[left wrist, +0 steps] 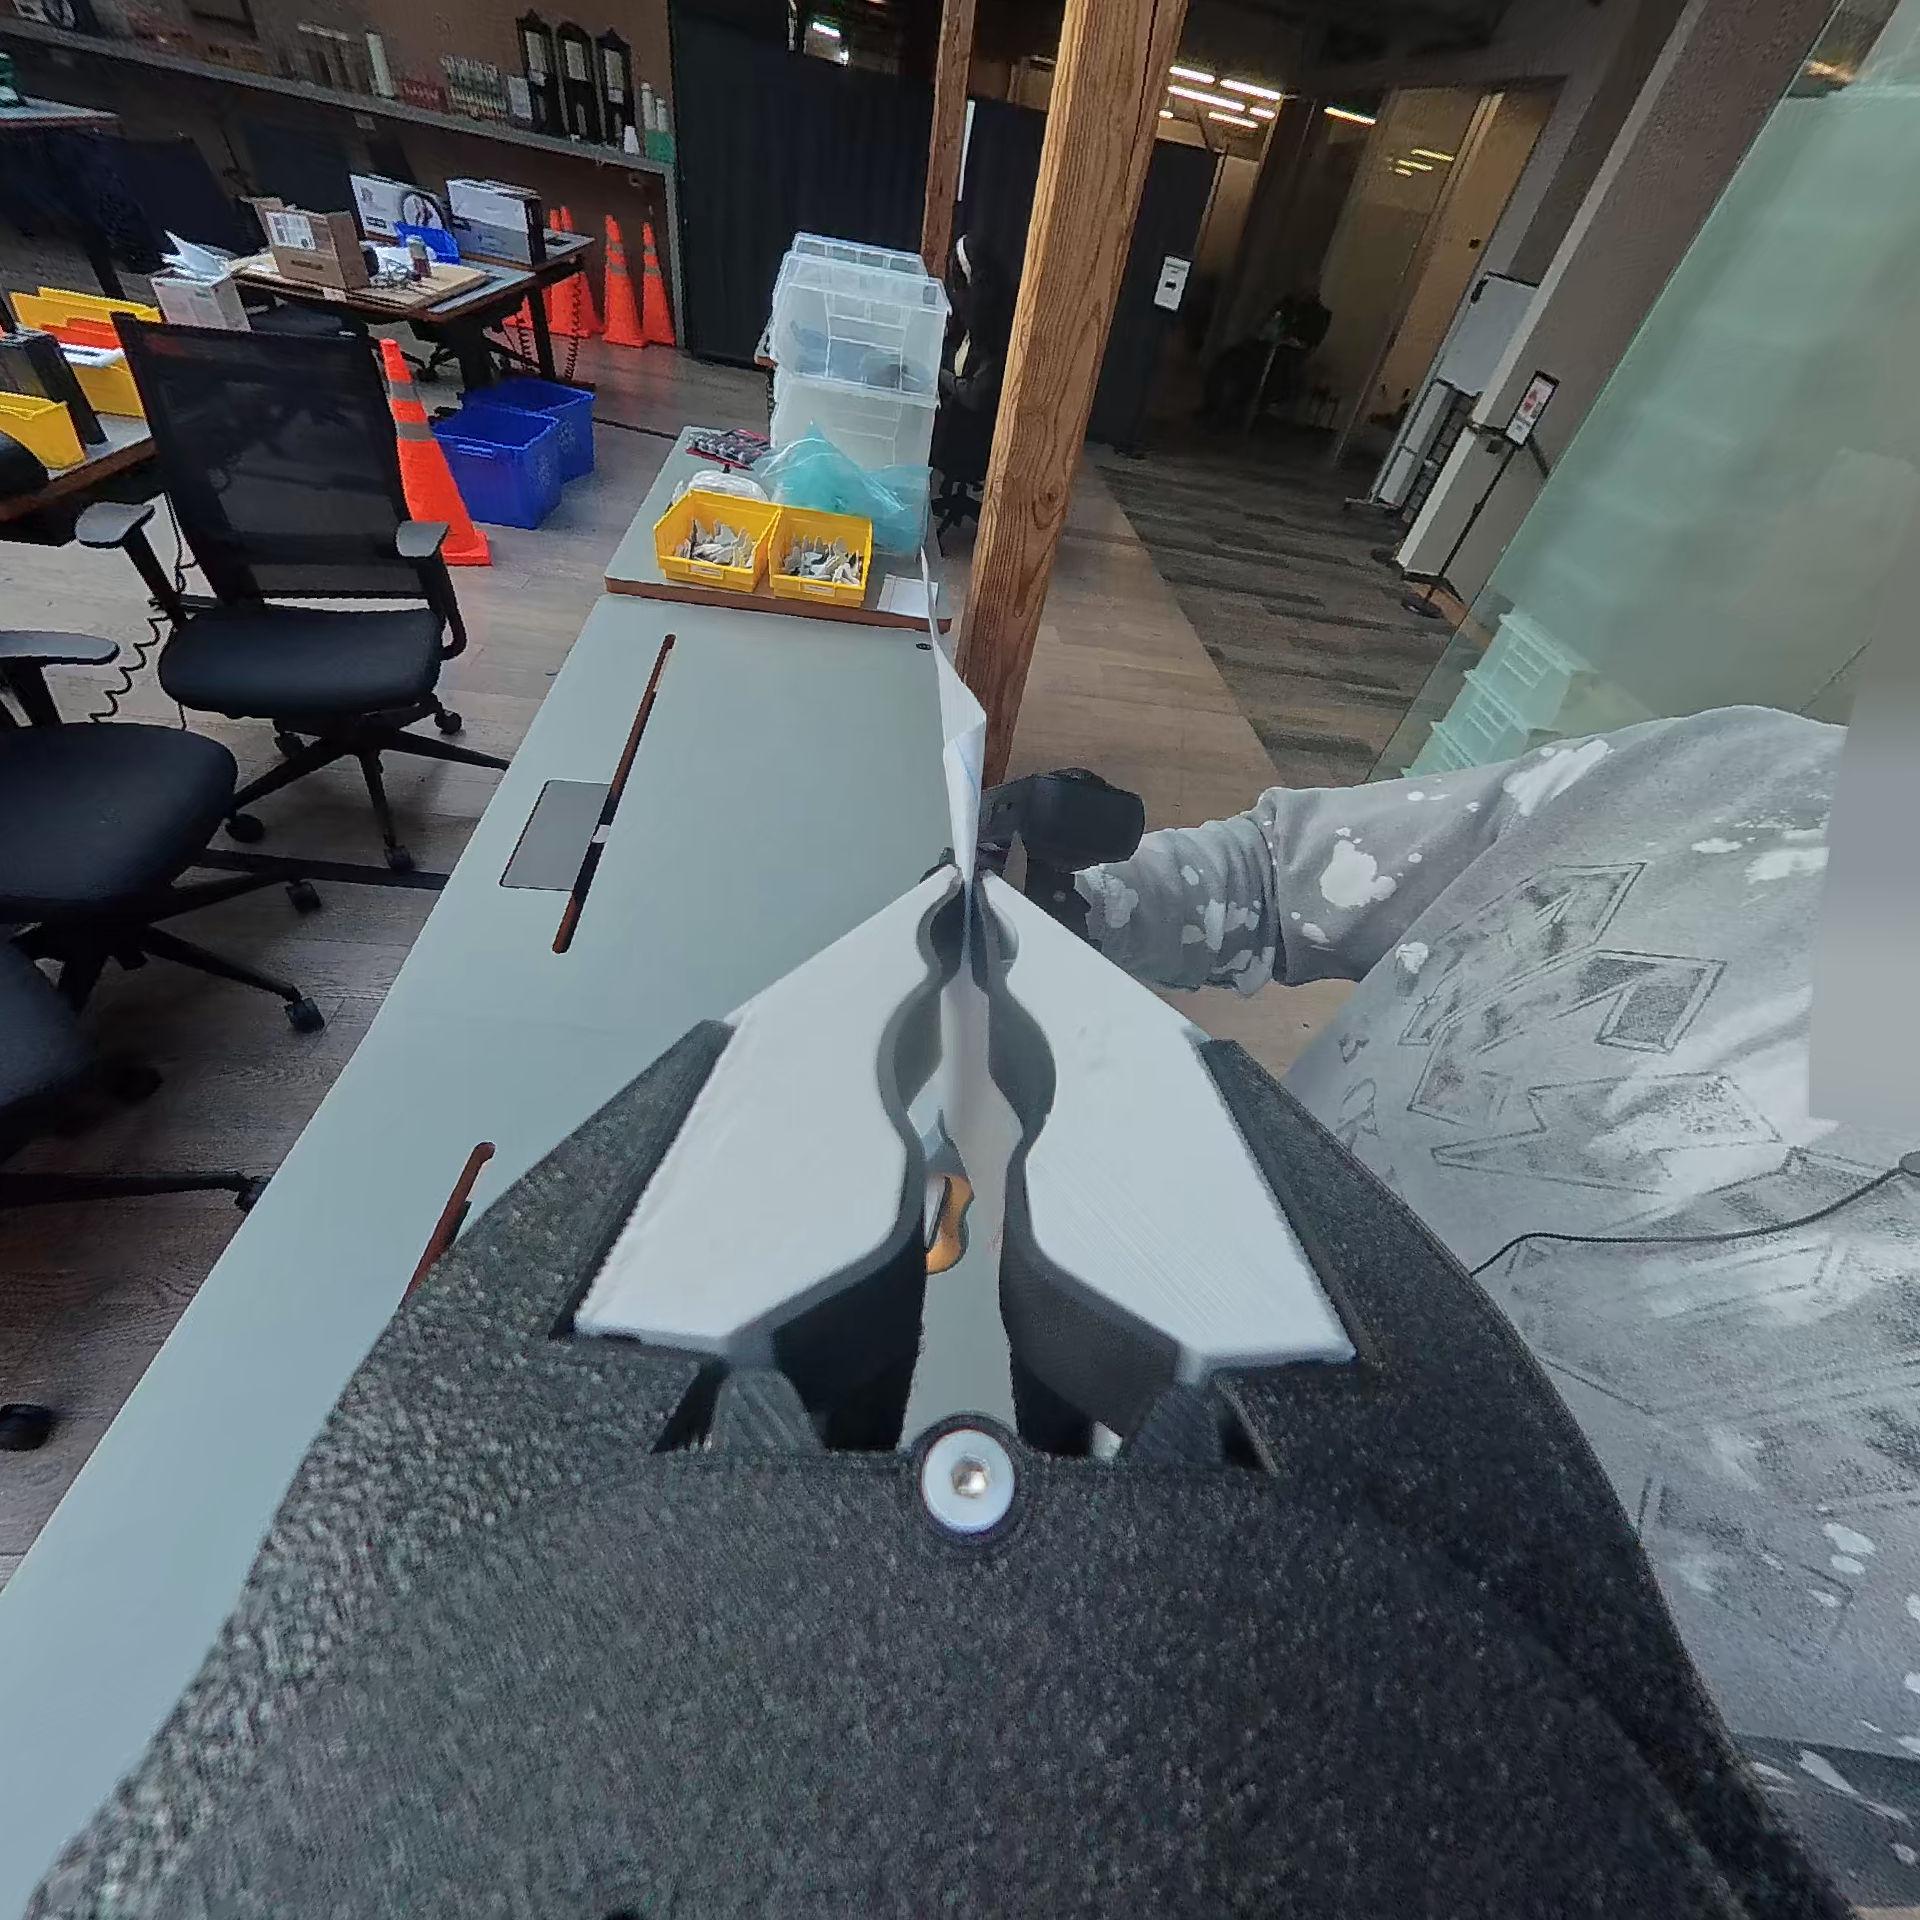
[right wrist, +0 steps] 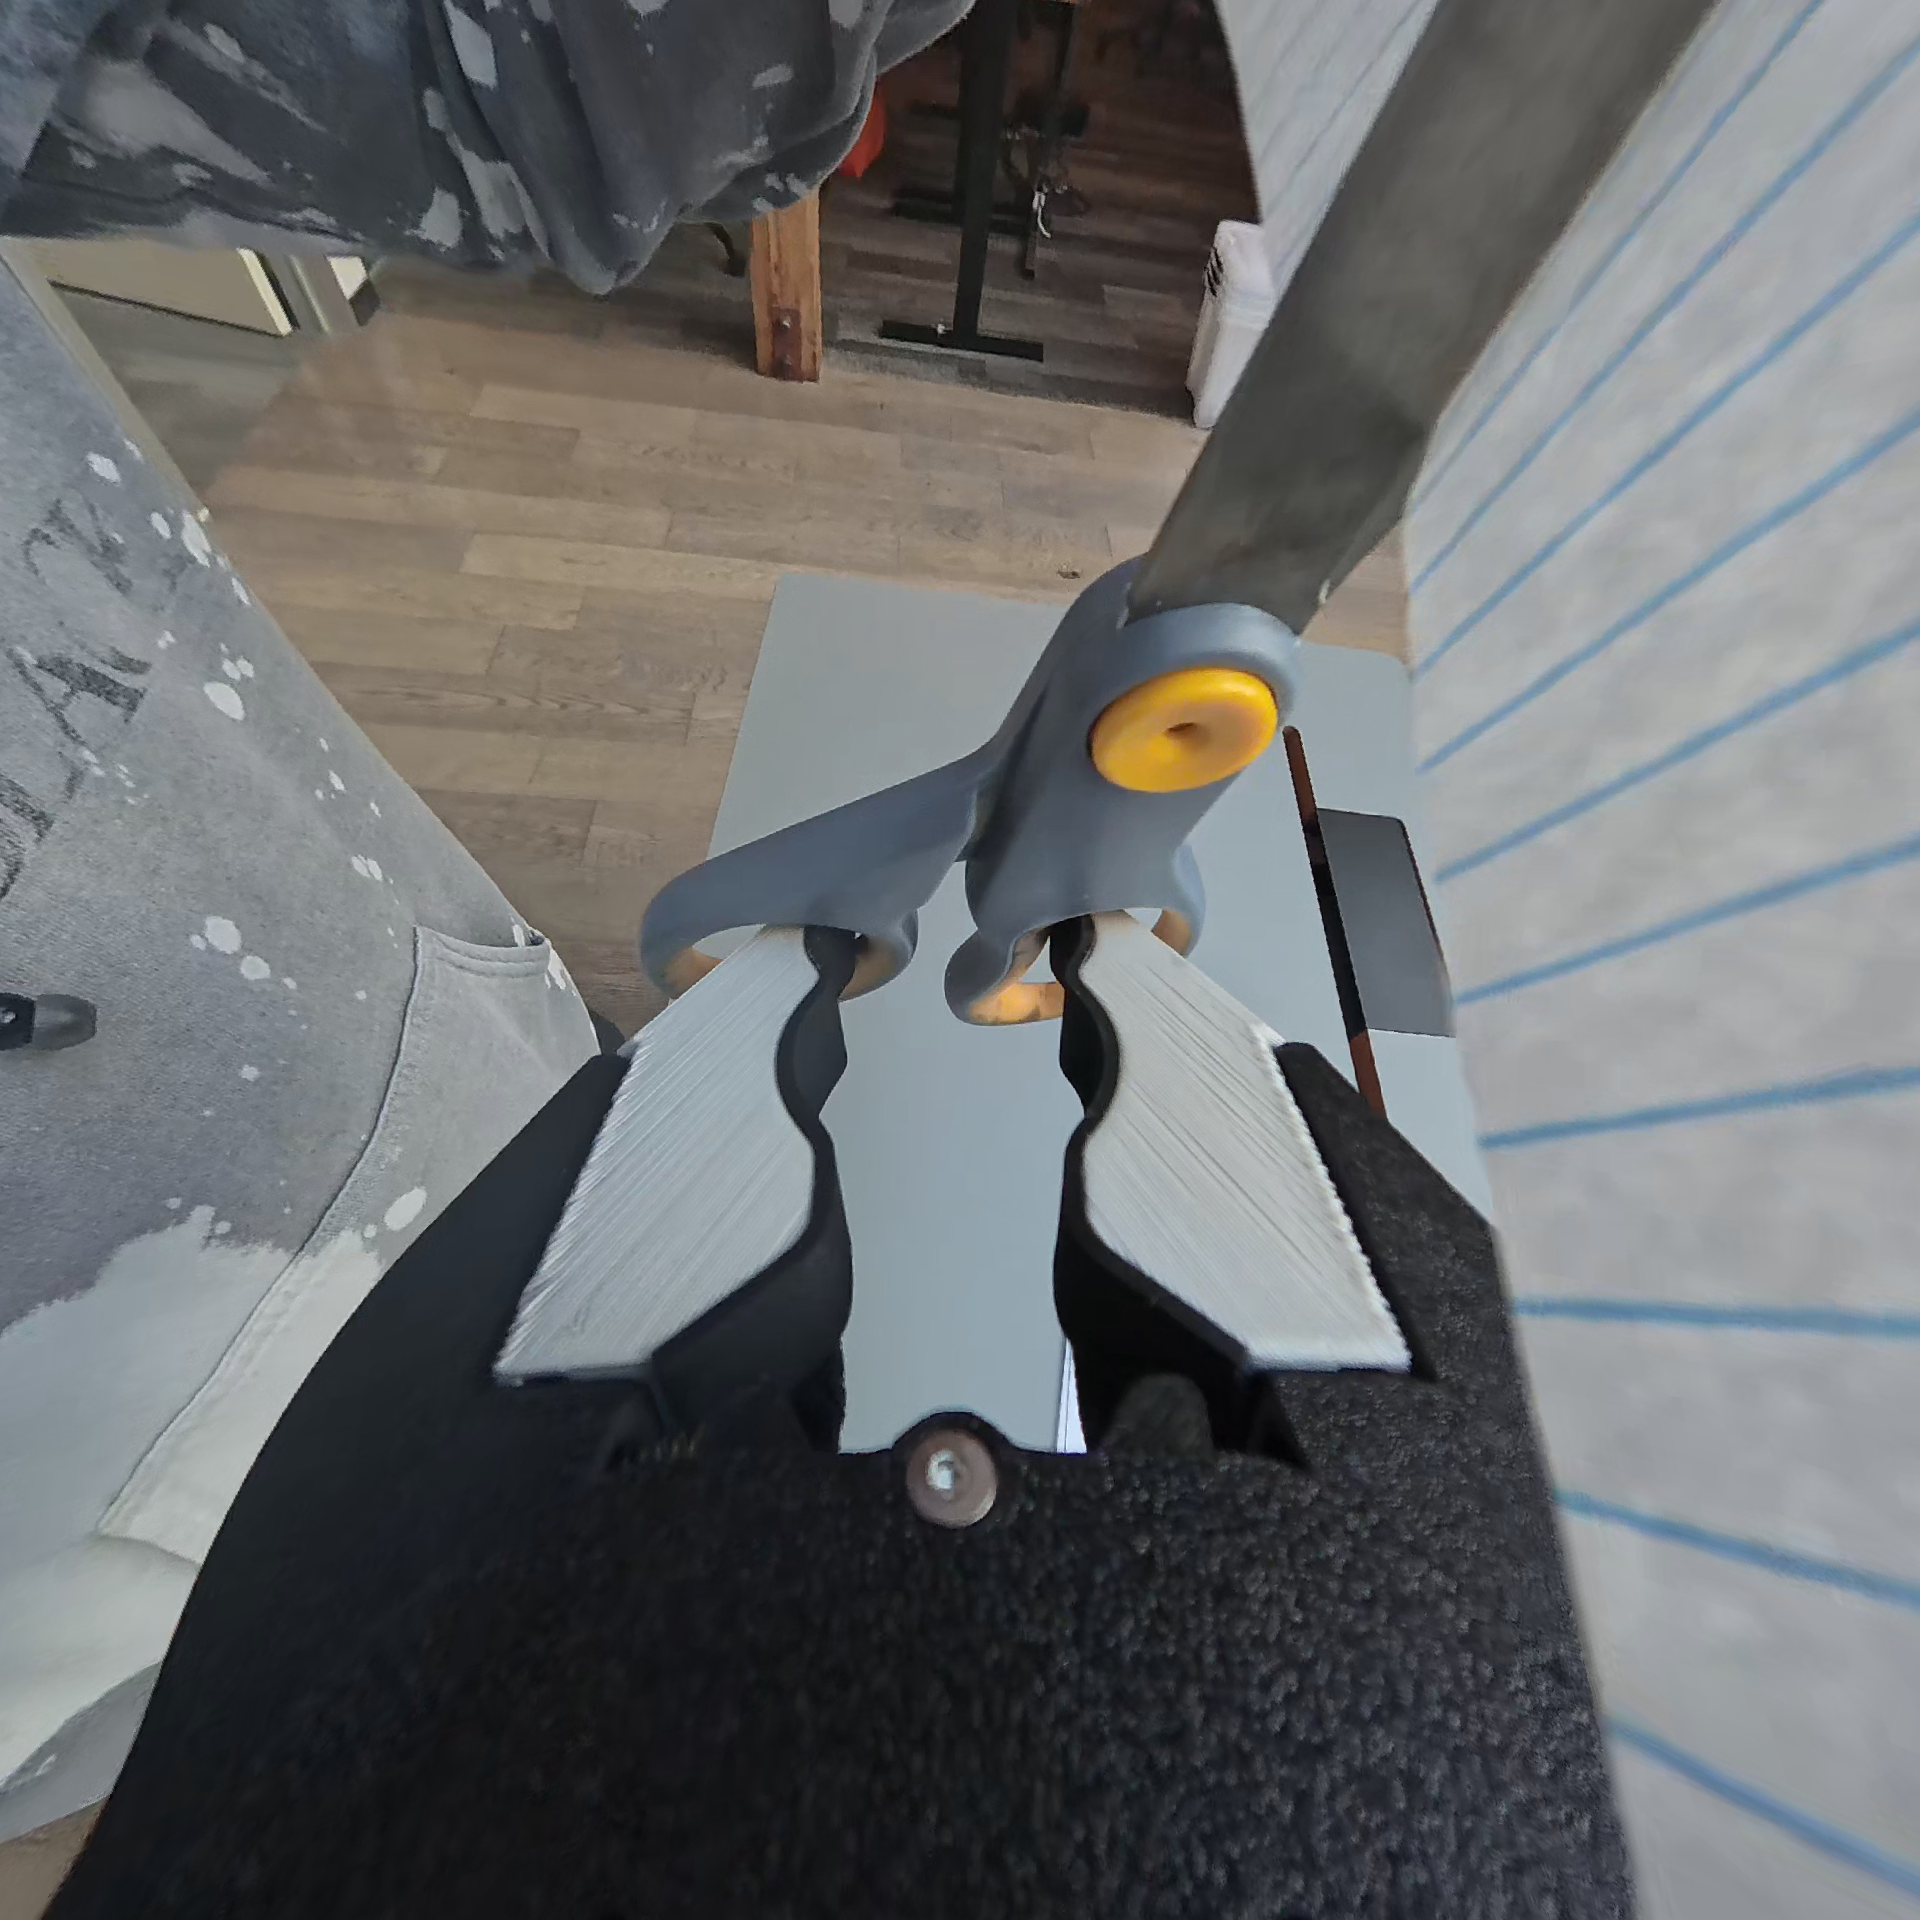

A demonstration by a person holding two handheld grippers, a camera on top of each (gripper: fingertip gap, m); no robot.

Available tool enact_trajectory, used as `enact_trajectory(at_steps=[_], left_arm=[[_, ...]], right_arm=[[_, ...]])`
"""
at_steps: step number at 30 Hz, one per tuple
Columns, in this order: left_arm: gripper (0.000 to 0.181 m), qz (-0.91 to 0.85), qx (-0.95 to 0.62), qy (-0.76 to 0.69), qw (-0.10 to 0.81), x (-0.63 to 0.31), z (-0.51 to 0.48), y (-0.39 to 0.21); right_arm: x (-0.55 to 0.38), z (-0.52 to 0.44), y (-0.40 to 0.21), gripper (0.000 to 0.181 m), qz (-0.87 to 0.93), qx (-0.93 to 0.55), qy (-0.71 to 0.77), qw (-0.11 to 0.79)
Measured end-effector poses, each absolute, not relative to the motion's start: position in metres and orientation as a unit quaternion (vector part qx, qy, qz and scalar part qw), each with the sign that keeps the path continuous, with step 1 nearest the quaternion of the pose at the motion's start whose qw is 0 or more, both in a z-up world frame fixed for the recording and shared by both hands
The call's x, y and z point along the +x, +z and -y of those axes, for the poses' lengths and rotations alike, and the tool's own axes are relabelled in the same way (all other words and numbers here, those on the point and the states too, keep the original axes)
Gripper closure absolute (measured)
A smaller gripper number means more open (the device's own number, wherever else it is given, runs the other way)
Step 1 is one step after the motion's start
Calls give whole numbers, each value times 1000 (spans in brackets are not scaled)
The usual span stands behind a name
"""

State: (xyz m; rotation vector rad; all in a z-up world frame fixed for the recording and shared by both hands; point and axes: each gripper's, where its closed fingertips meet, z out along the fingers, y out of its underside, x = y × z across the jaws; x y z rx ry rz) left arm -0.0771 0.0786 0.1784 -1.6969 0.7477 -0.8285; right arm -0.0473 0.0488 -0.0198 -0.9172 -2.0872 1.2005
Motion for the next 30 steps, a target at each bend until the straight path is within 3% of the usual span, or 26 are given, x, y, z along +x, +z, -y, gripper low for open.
enact_trajectory(at_steps=[18, 30], left_arm=[[181, -315, -712, -344, 525, -72, -83, 175], [181, -316, -715, -338, 524, -72, -81, 176]], right_arm=[[-46, -49, -22, 154, 759, -352, 459, 299], [-54, -49, -5, 137, 736, -349, 480, 326]])
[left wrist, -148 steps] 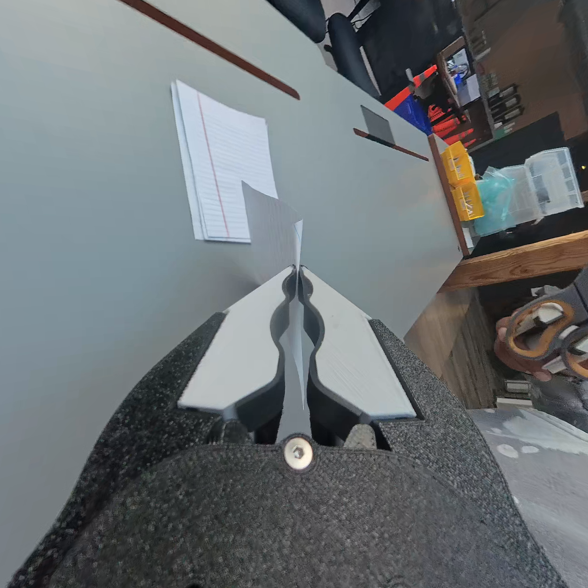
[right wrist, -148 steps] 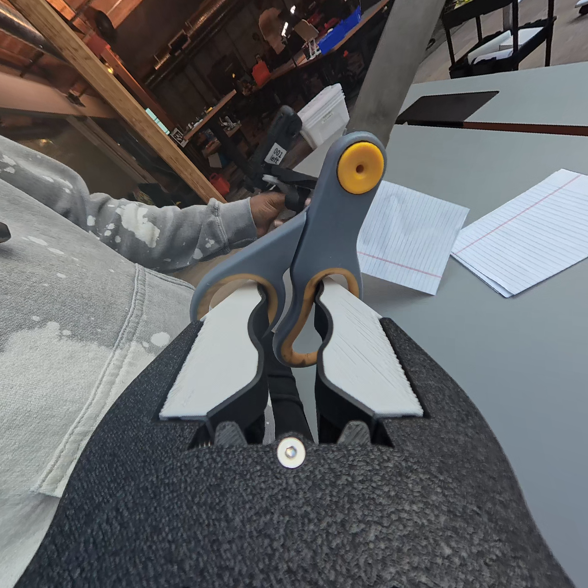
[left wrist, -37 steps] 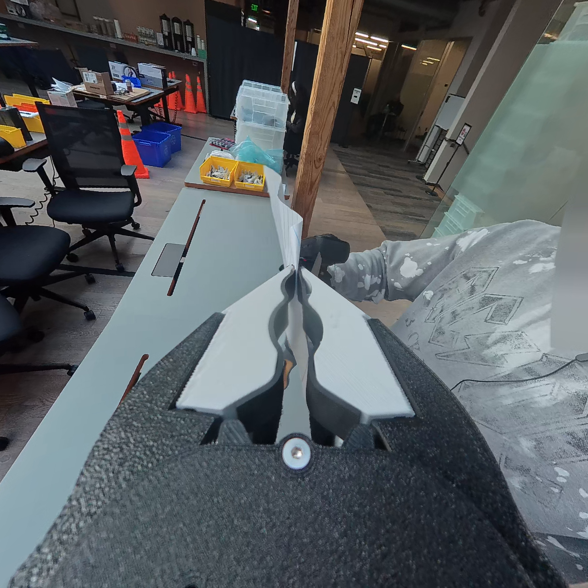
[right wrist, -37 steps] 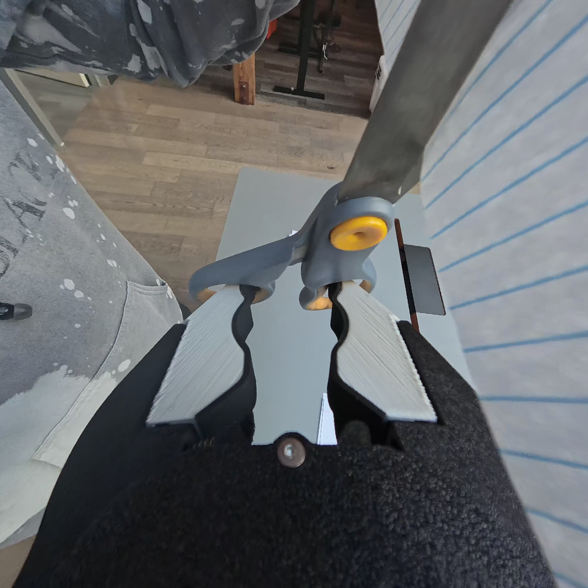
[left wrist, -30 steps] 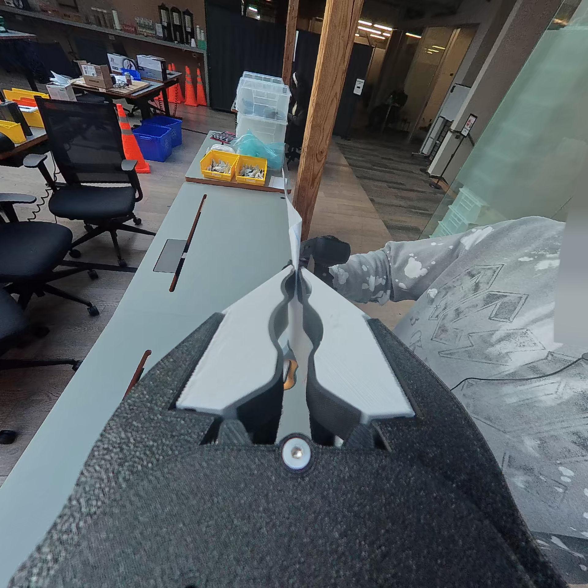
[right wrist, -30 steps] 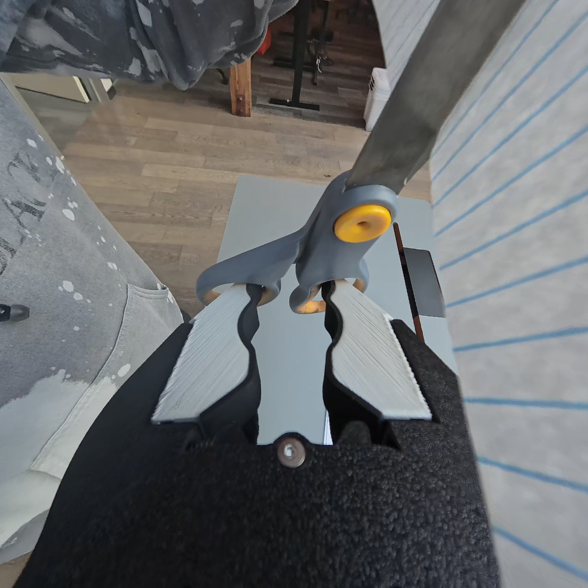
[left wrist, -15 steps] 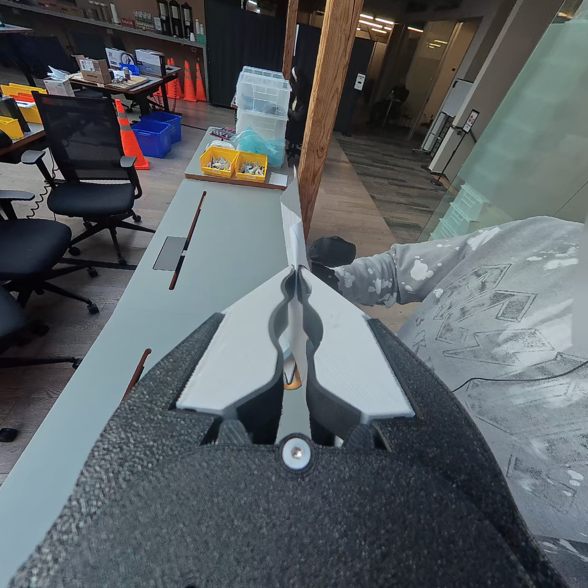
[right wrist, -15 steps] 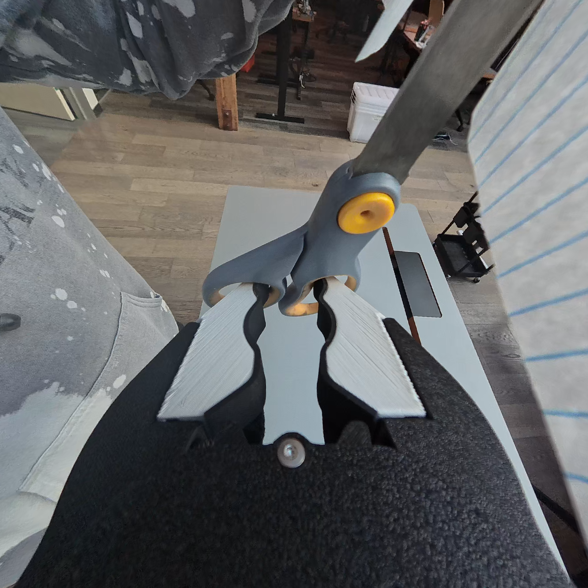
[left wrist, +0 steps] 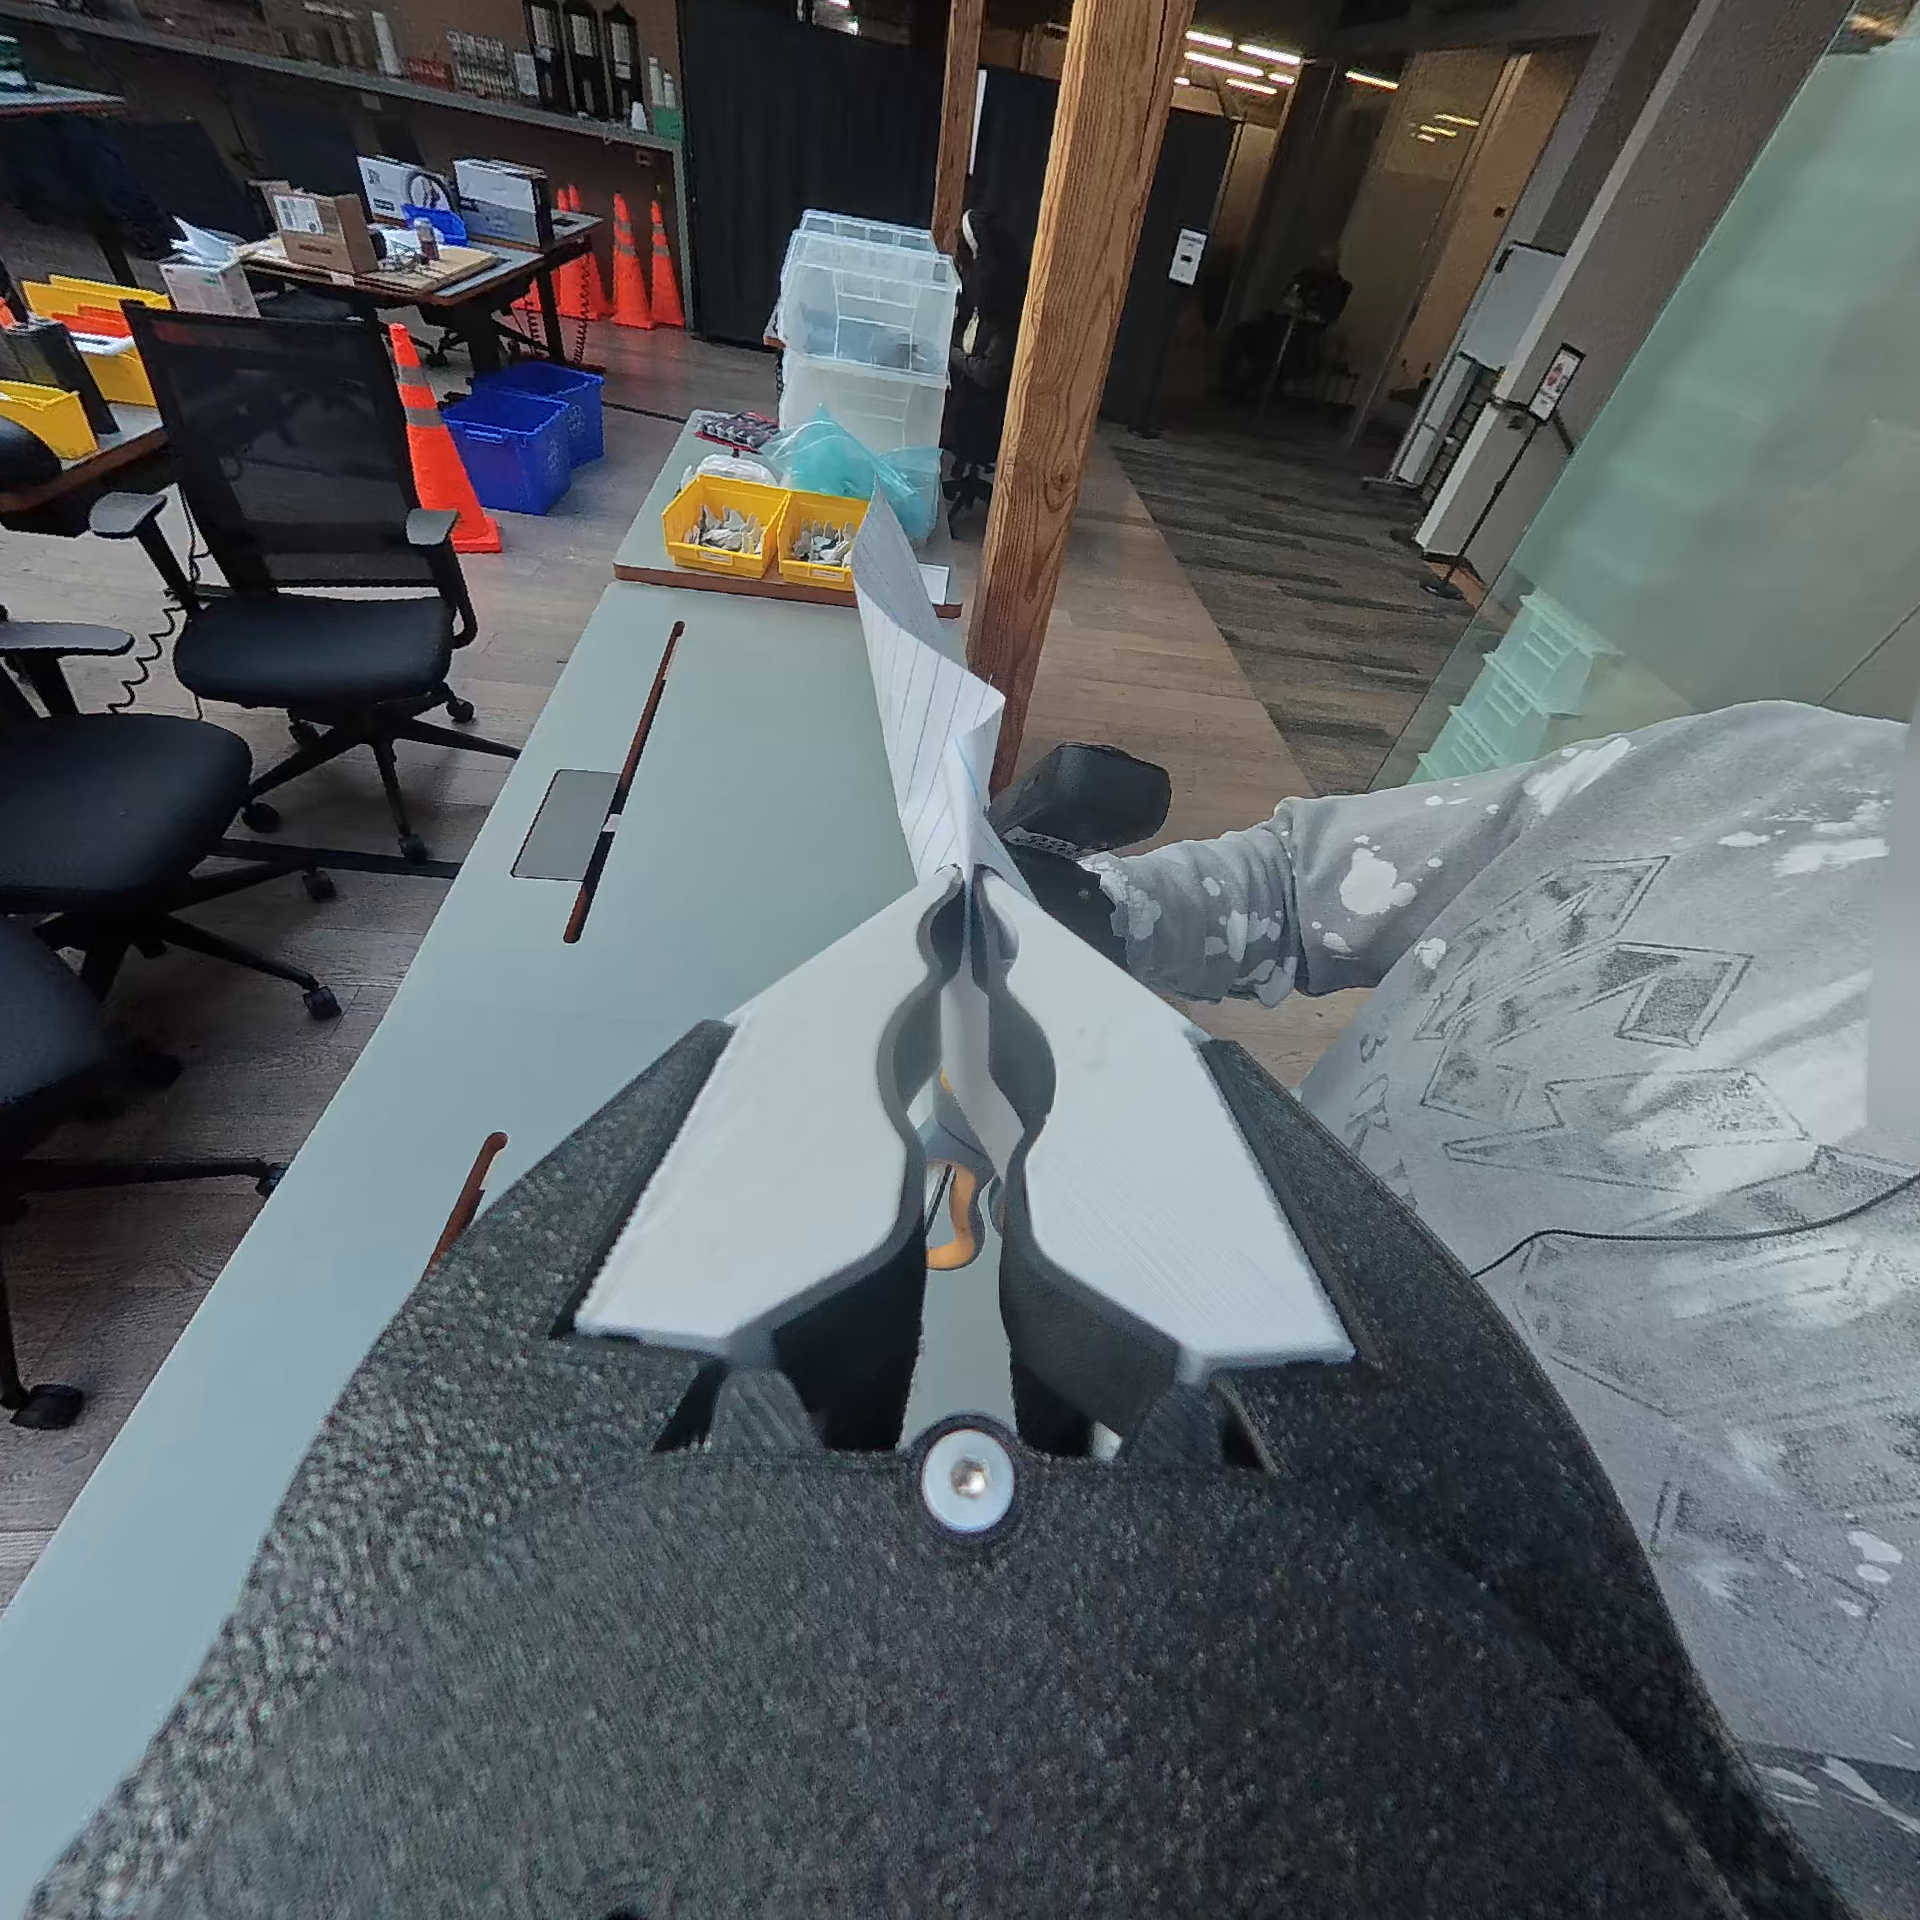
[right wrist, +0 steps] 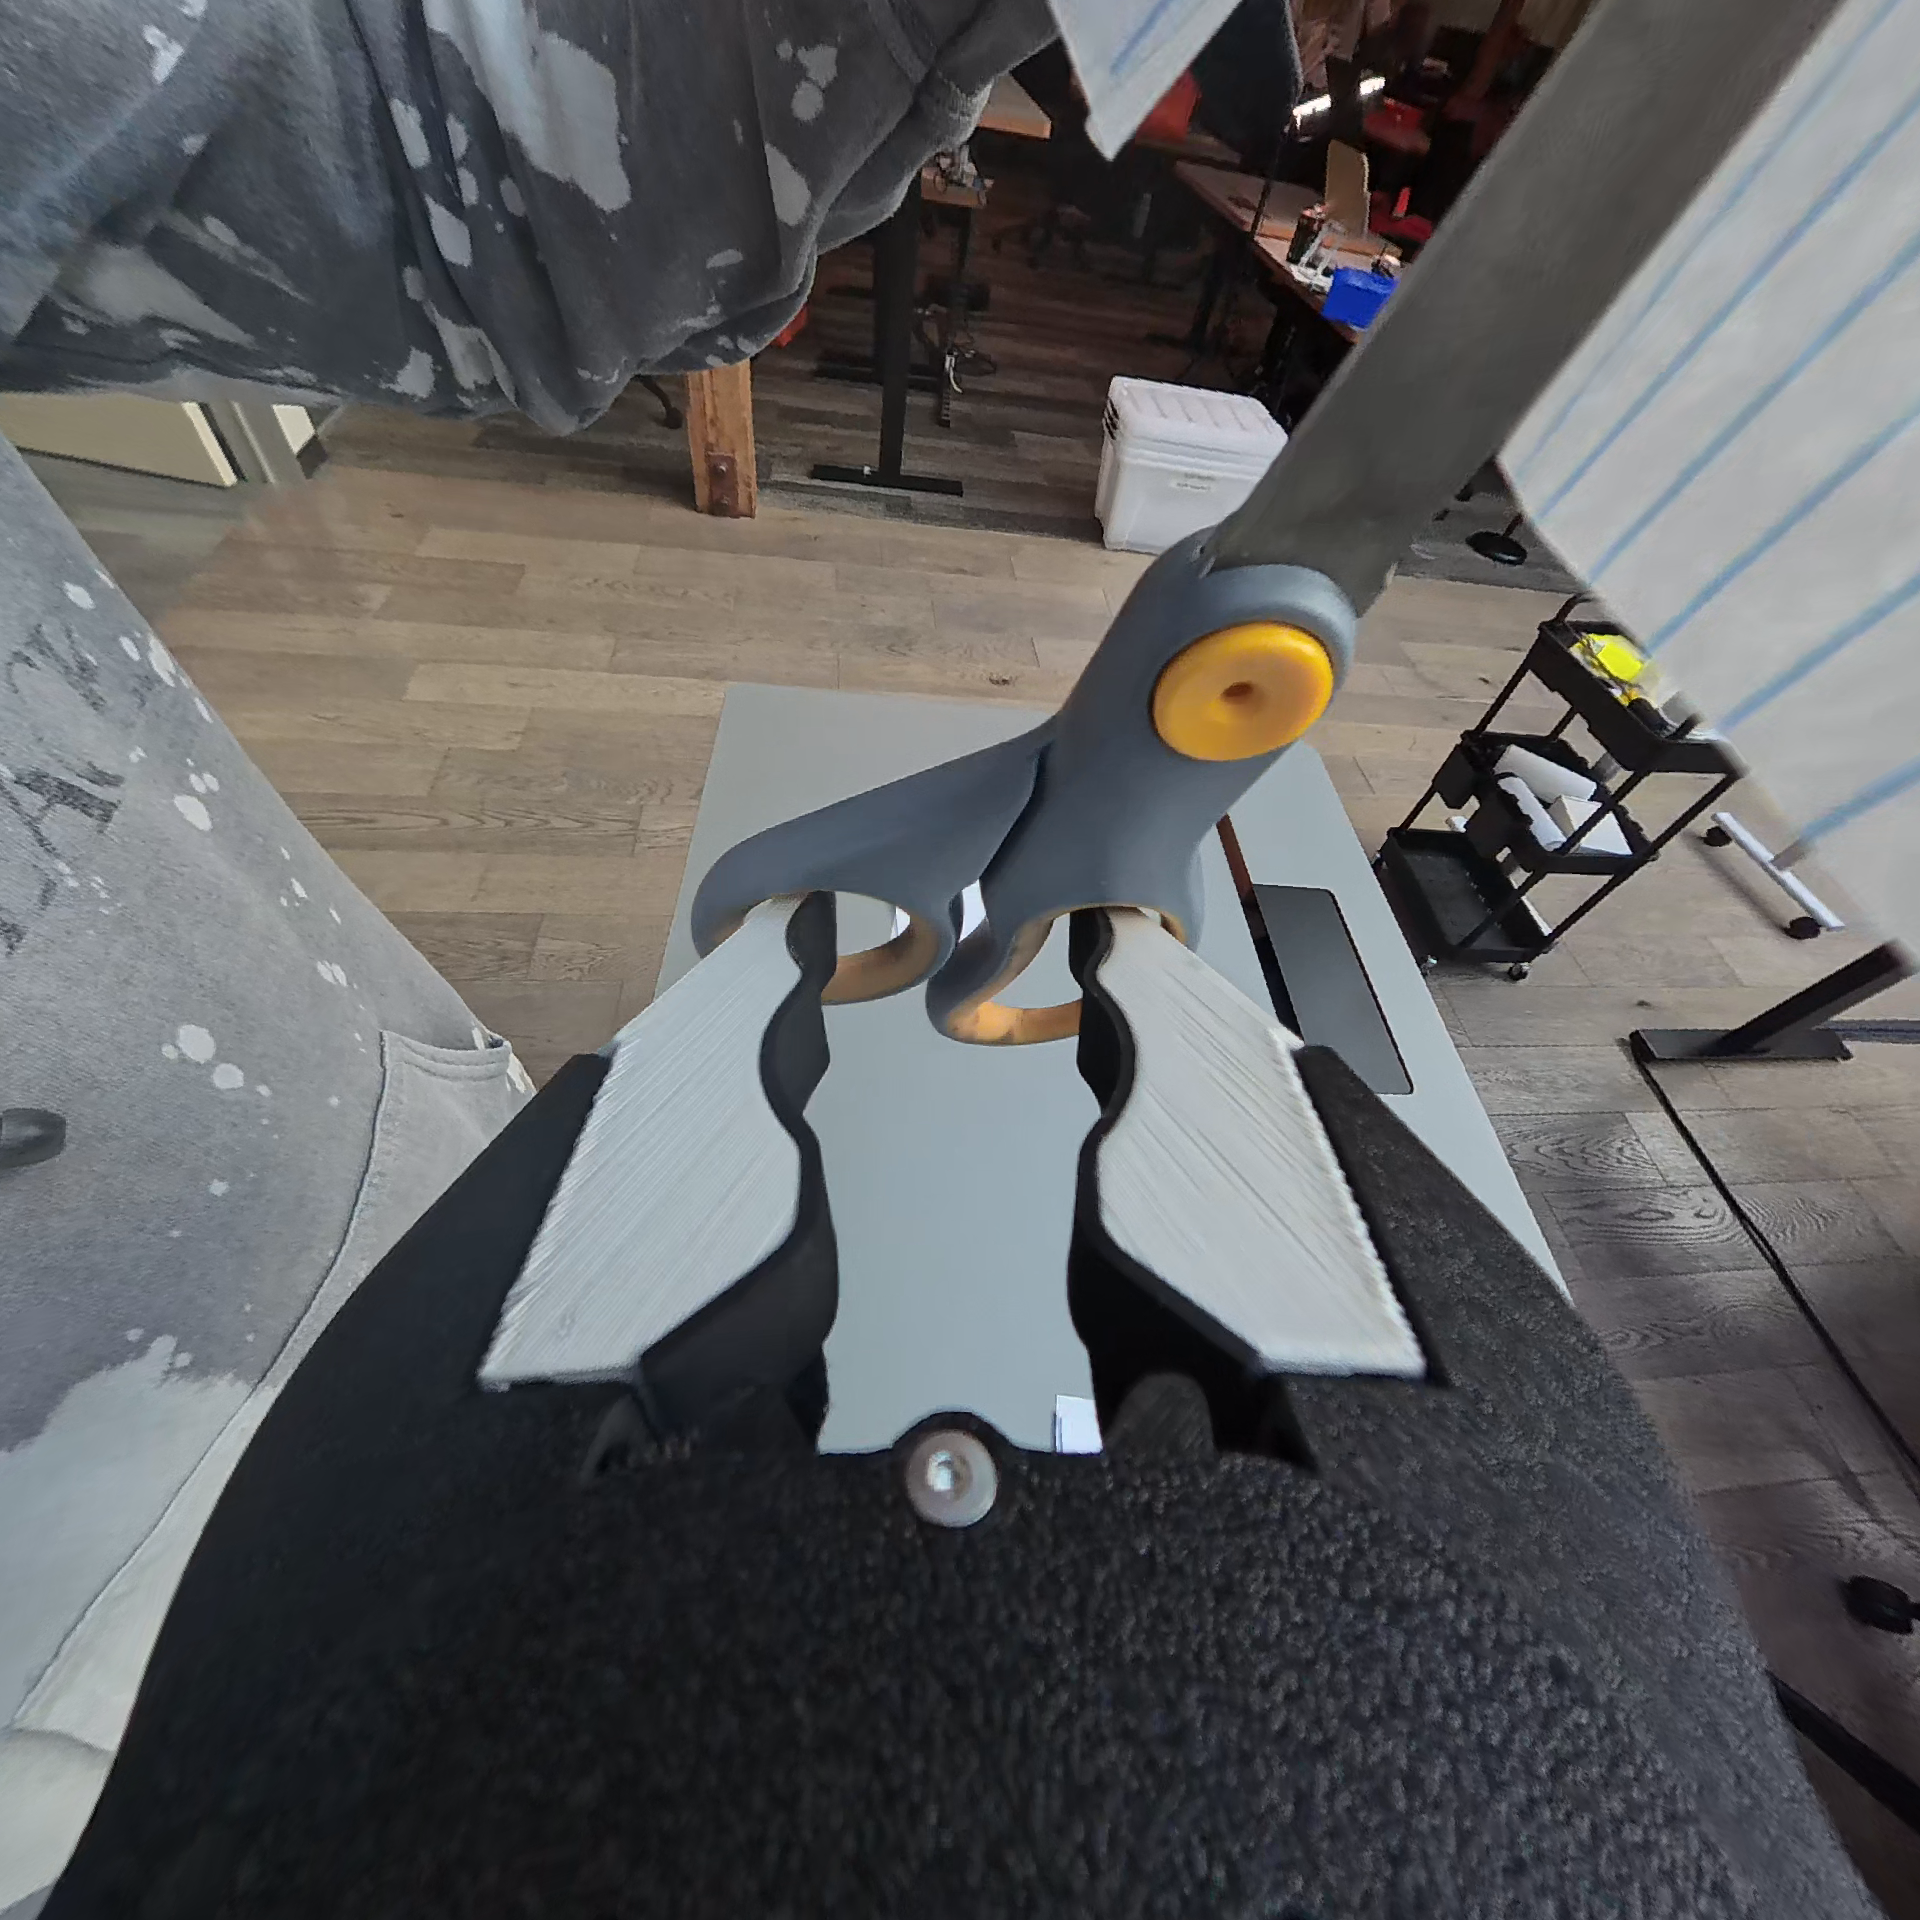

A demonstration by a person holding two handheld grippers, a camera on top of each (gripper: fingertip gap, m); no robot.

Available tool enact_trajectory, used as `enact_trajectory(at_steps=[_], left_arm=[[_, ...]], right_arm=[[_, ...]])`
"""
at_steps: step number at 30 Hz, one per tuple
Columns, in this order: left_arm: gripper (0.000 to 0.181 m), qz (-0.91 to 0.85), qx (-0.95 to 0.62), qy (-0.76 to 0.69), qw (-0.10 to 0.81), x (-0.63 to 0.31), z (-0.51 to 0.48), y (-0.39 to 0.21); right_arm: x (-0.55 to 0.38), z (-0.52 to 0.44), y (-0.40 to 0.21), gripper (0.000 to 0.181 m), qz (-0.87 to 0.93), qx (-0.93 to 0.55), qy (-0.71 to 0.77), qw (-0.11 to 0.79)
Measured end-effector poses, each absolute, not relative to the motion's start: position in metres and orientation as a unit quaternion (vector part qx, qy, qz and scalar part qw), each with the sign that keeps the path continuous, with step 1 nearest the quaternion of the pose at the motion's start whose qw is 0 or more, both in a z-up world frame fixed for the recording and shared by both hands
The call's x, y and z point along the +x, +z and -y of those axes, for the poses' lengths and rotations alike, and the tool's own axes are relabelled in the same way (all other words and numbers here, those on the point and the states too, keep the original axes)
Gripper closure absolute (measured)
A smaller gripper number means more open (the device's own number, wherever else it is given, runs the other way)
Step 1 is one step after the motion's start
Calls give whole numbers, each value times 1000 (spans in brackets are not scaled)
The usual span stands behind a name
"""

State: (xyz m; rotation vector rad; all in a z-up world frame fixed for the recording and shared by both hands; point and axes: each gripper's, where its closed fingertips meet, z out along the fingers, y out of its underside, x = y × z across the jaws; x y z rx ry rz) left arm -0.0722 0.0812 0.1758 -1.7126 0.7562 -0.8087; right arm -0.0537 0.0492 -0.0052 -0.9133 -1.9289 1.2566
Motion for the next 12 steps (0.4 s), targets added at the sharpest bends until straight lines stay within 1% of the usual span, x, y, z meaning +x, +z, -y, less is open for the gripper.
enact_trajectory(at_steps=[5, 7, 12], left_arm=[[181, -315, -716, -333, 527, -75, -81, 178], [181, -315, -715, -332, 528, -76, -80, 180], [181, -314, -718, -330, 526, -77, -79, 177]], right_arm=[[-54, -51, -3, 134, 732, -351, 481, 331], [-54, -50, -3, 127, 732, -351, 484, 327], [-53, -46, 3, 126, 724, -345, 501, 325]])
